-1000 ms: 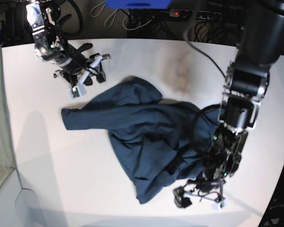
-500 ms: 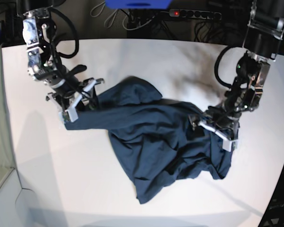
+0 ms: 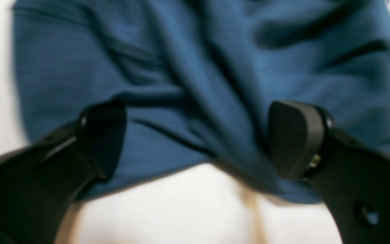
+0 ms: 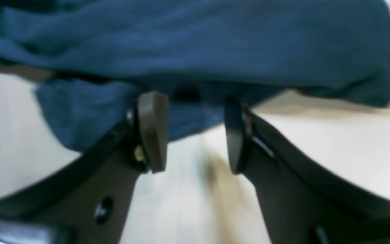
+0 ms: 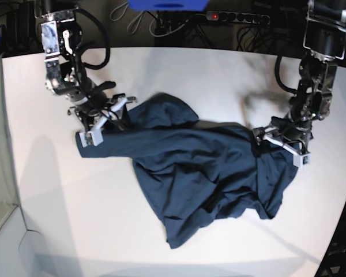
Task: Layout the t-shirt on the table in an organized manner, then fold the t-shirt properly
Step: 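Grasp shirt edges with both grippers and spread them apart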
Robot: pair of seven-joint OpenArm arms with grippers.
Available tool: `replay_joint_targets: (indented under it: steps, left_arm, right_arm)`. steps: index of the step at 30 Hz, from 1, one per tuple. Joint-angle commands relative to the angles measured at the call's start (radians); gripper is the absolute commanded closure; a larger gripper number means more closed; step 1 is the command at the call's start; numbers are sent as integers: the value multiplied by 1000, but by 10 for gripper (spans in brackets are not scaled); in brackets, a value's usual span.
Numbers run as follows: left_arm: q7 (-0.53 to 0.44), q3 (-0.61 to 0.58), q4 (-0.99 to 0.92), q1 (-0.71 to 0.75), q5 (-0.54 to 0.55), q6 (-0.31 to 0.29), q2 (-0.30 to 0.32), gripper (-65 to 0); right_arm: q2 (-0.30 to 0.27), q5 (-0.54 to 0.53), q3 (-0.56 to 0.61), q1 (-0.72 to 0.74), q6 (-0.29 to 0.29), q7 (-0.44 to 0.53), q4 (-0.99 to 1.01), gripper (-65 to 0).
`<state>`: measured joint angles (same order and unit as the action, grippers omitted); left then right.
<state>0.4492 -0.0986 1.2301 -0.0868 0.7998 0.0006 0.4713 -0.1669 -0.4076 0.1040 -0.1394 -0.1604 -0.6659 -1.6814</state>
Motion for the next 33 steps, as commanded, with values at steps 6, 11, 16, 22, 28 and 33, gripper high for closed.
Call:
replay_joint_targets:
  steps: [6, 11, 16, 22, 28, 33]
  left_arm:
    - [-10, 7, 9, -20, -93, 5, 11, -650]
    - [-10, 30, 7, -20, -148, 5, 11, -650]
    - [-10, 110, -54, -20, -176, -1, 8, -650]
    - [-13, 145, -214, -81, -176, -4, 10, -650]
    - [-13, 139, -230, -95, -176, -6, 10, -650]
    - [-13, 138, -237, -95, -176, -6, 10, -650]
  right_arm:
    - [19, -12, 158, 14, -3, 22, -7, -281]
    - [43, -12, 181, 50, -3, 91, 114, -281]
    - [40, -12, 182, 76, -3, 111, 218, -281]
    - [-72, -12, 179, 31, 0, 113, 218, -280]
    - [-164, -12, 132, 4, 2, 114, 159, -280]
    - [-193, -12, -20, 8, 2, 113, 126, -281]
